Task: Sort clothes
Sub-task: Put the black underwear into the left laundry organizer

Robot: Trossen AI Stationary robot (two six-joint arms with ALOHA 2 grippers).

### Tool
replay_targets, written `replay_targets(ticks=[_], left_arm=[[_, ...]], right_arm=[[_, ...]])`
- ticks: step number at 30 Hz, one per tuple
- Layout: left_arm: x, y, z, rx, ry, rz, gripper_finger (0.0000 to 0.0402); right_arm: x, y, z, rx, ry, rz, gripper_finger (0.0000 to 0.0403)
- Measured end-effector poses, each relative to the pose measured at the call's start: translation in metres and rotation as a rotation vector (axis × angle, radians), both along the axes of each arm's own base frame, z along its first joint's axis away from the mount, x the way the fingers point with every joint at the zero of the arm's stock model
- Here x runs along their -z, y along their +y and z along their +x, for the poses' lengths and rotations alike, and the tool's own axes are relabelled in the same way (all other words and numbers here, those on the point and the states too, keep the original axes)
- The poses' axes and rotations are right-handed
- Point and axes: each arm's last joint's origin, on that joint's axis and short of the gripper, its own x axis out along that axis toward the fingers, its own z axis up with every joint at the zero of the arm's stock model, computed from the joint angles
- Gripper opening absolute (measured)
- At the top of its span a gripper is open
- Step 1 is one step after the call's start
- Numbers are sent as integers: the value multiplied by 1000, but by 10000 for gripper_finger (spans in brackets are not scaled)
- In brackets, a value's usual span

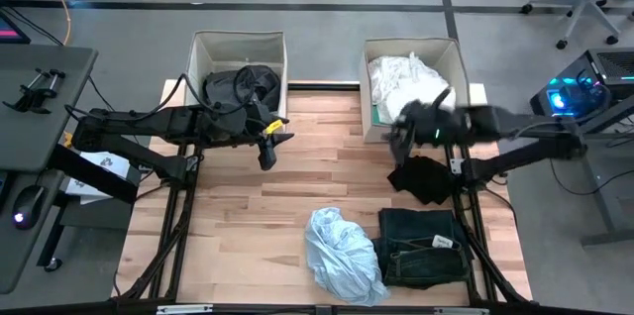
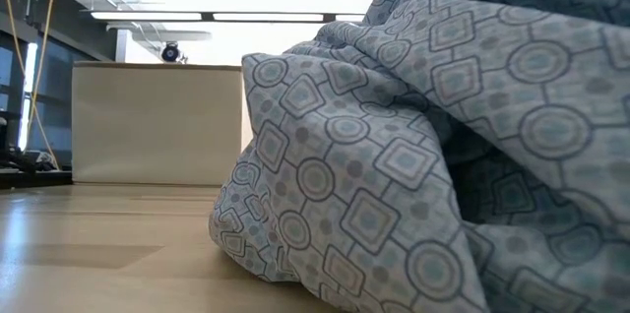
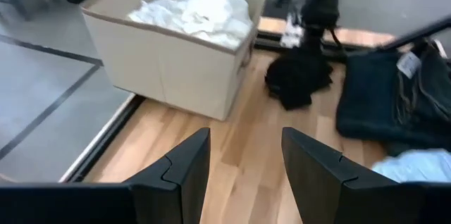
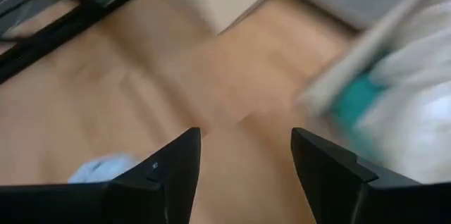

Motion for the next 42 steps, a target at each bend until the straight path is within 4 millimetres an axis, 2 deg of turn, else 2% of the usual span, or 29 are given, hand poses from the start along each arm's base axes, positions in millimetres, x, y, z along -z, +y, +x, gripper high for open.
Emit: replay_targets(ticks=[5, 8, 10, 14, 16, 21, 27, 31, 34, 37, 39, 42], left_arm=[[5, -2, -2, 59, 56, -30, 161], [7, -3, -3, 93, 81, -53, 161], [8, -4, -4, 127, 95, -73, 161], [10, -8, -5, 203, 123, -116, 161], [12, -12, -6, 236, 139, -130, 161], [15, -22, -9, 291, 181, -146, 161], [19, -34, -14, 314, 239, -180, 161], [20, -39, -16, 307, 242, -196, 161], [20, -40, -16, 278, 236, -193, 161], [19, -39, -15, 241, 219, -186, 161], [17, -38, -13, 224, 188, -177, 161], [11, -37, -9, 215, 115, -168, 161]], right_arm=[[23, 41, 19, -28, 91, 252, 209], [45, 51, 23, 72, 274, 418, 209], [59, 52, 21, 182, 437, 461, 209], [81, 42, 16, 459, 708, 409, 209], [90, 35, 15, 542, 789, 367, 209], [134, 15, 15, 544, 856, 373, 209], [188, -6, -5, 579, 894, 415, 206], [213, -10, -12, 545, 852, 440, 165], [218, -9, -13, 522, 827, 455, 99], [213, -7, -10, 478, 831, 453, 24], [198, -6, -3, 421, 828, 459, 15], [166, -5, 5, 334, 852, 495, 27]])
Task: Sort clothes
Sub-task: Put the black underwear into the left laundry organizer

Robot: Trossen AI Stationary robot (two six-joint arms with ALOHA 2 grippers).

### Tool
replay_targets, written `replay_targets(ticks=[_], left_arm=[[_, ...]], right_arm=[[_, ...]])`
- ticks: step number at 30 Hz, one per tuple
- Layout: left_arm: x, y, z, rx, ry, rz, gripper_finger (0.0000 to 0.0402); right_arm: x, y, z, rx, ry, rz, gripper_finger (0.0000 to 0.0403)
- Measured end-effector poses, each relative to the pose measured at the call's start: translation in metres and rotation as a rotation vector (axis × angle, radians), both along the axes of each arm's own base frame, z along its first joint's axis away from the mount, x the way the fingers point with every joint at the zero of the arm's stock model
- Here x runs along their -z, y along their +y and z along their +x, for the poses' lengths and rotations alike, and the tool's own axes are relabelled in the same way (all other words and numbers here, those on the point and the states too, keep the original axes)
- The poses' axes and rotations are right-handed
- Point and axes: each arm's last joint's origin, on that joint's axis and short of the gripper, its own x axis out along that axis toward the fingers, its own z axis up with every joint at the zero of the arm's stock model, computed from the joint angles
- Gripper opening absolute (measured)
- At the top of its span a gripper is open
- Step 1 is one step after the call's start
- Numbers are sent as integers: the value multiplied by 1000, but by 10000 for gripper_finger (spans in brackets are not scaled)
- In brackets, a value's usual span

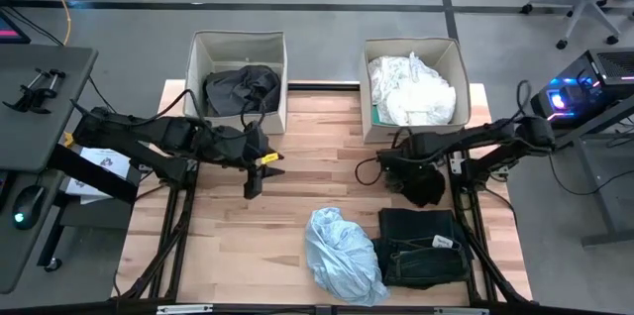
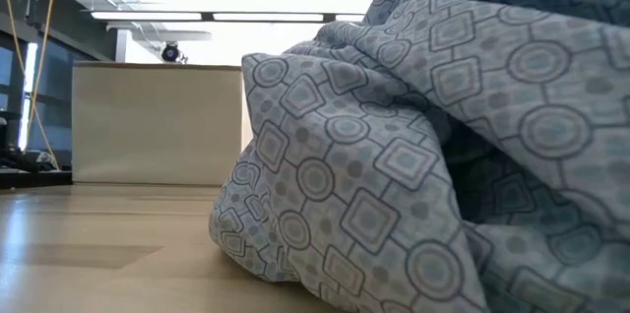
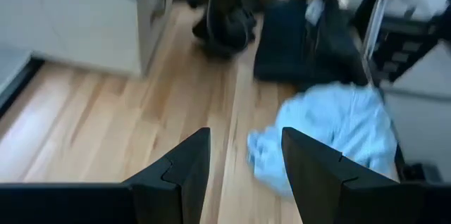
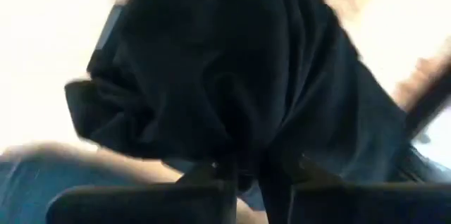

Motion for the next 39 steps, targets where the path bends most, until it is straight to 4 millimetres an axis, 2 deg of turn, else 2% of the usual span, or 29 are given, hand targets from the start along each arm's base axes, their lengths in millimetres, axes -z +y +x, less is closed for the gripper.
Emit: replay_targets(ticks=[6, 10, 14, 20, 26, 30, 34, 39], left_arm=[[-18, 7, 11, -2, -211, 59, 161], [-31, 16, 17, -33, -340, 91, 161], [-38, 24, 19, -66, -416, 94, 161], [-42, 33, 25, -22, -466, 125, 171], [-36, 39, 34, -45, -456, 86, 224], [-30, 45, 49, -97, -470, 96, 267], [-24, 47, 69, -102, -534, 91, 305], [-16, 46, 88, -46, -589, 80, 312]], right_arm=[[-90, -2, 11, -106, -163, 133, 5], [-145, -6, 16, -199, -410, 0, 8], [-177, -10, 29, -278, -702, -146, 4], [-202, -8, 62, -473, -1105, -301, 5], [-226, -9, 76, -547, -1383, -428, 3], [-235, -7, 78, -603, -1496, -409, 2], [-237, -5, 81, -623, -1537, -380, 1], [-236, -5, 83, -622, -1540, -373, 1]])
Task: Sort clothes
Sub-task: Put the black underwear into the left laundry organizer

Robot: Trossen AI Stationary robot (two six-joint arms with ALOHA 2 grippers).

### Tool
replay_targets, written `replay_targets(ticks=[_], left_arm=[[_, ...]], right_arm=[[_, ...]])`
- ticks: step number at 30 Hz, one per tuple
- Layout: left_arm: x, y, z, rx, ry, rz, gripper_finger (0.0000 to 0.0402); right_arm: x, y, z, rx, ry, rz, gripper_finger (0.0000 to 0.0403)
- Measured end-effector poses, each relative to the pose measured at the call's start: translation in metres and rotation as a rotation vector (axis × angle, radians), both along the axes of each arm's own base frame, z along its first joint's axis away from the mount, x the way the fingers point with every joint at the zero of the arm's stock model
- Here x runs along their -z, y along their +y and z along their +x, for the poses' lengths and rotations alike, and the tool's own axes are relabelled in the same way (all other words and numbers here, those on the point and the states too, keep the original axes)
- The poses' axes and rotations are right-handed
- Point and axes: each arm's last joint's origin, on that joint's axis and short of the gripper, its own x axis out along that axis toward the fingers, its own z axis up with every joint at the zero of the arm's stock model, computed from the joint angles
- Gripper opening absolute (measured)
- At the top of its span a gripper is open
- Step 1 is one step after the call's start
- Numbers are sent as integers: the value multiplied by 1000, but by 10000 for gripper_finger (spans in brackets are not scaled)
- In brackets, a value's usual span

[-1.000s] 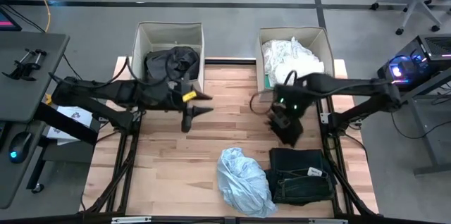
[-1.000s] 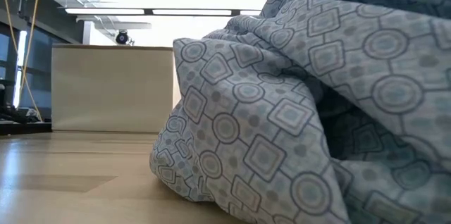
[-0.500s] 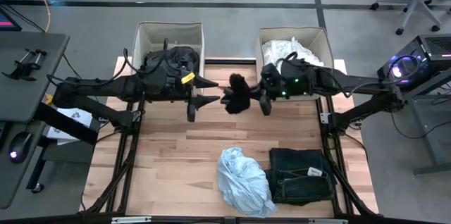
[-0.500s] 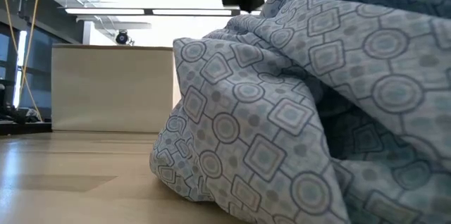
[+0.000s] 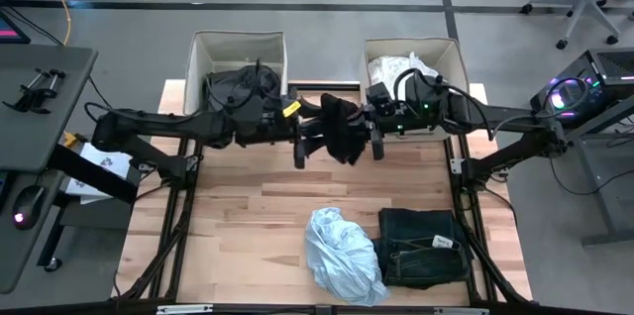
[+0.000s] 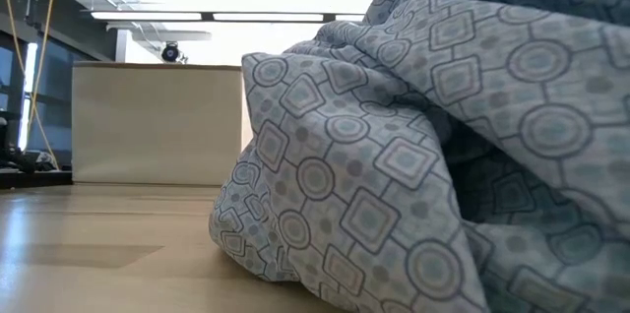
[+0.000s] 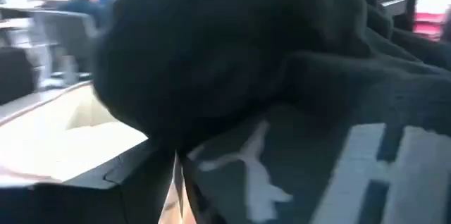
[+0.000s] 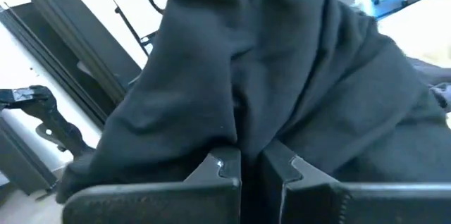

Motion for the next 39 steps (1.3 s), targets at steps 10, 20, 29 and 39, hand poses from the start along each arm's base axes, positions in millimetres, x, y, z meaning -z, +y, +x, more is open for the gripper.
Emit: replay_targets(ticks=[10, 20, 29, 39], left_arm=[[3, -3, 14, 117, -80, -23, 156], [-24, 2, -31, -12, -42, -27, 20], [-44, 60, -128, -586, 119, -43, 2], [34, 182, -176, -770, 678, -465, 1]], right_arm=[[-2, 1, 0, 30, -14, 23, 34], [-15, -12, -20, 118, -56, 35, 170], [-24, -18, -35, 210, -93, 7, 195], [-22, -19, -34, 249, -74, 13, 195]])
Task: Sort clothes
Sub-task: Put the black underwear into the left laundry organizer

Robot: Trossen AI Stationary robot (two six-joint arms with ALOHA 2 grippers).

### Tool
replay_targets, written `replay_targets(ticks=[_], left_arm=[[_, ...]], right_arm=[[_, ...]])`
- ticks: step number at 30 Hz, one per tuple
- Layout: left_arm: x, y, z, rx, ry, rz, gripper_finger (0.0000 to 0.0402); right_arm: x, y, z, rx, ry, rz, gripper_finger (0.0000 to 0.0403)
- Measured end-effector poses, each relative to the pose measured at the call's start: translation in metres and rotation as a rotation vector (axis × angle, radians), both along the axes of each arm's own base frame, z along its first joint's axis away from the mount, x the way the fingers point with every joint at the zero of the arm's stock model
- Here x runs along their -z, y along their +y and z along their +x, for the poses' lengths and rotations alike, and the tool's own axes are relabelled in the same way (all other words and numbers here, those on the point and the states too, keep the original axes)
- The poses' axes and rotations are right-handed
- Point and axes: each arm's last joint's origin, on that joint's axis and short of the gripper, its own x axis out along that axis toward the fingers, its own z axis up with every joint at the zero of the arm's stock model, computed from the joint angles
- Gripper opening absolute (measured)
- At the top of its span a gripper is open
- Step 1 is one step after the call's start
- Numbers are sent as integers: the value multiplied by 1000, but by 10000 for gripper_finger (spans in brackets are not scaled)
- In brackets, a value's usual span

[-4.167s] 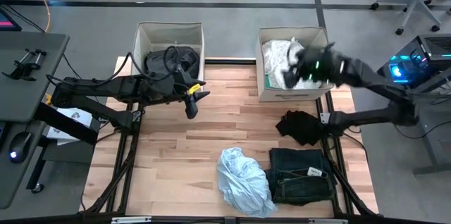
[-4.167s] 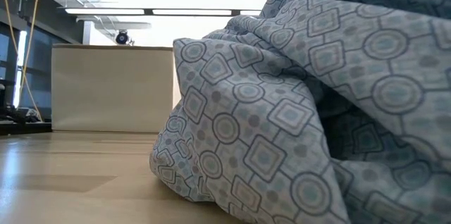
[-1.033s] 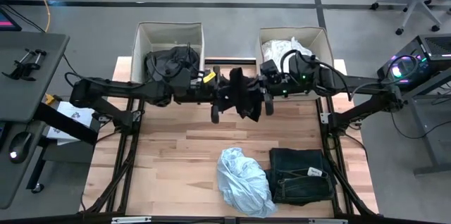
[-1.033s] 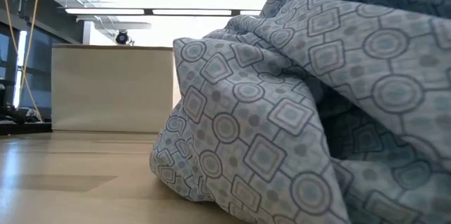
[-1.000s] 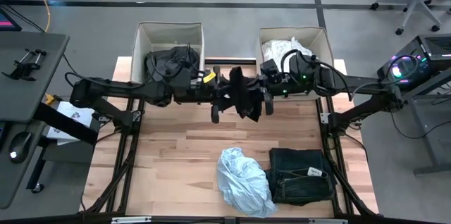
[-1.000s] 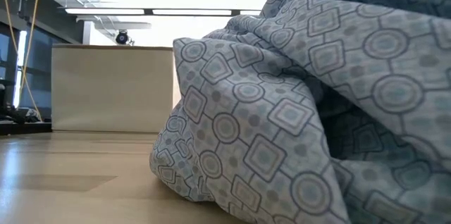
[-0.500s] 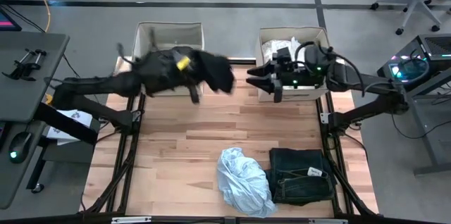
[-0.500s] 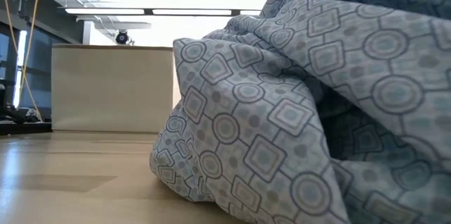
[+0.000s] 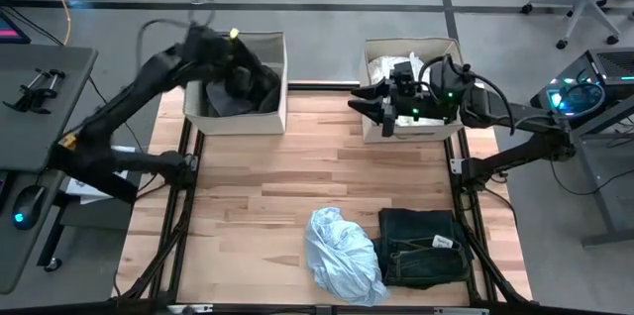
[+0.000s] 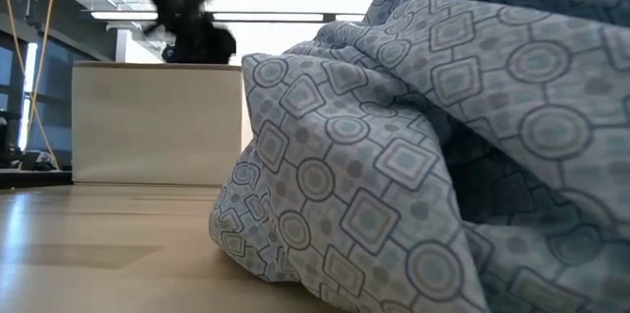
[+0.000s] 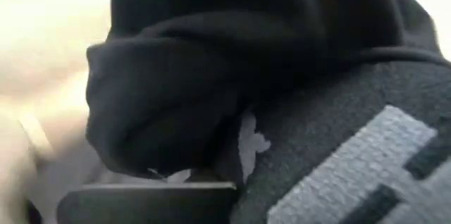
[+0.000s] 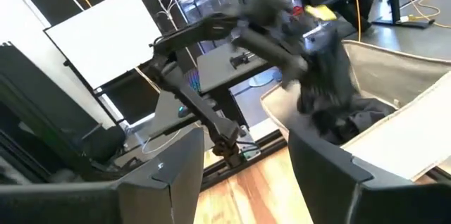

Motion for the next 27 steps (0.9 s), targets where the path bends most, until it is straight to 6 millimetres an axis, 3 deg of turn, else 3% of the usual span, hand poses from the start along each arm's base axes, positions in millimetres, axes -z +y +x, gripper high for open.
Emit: replay_targets(ticks=[3, 6, 8, 11, 14, 19, 23, 27], left_arm=[[43, 31, -1, -9, 125, -259, 1], [81, 58, -3, -19, 282, -387, 15], [95, 68, -5, -5, 324, -421, 37], [99, 77, -11, -2, 312, -453, 87], [83, 83, -17, -17, 285, -466, 144], [27, 84, -21, -41, 280, -422, 218], [-9, 77, -17, -31, 260, -368, 232], [-11, 76, -9, -9, 244, -341, 221]], right_arm=[[1, 0, 0, 2, 10, 20, 195], [4, 0, 0, 4, 31, 47, 195], [6, 1, -1, 3, 53, 69, 195], [8, 3, -1, -3, 76, 76, 195], [9, 5, -1, -9, 81, 76, 195], [9, 5, -1, -9, 82, 71, 195], [9, 2, -1, 14, 83, 59, 195], [9, 2, -1, 22, 84, 58, 195]])
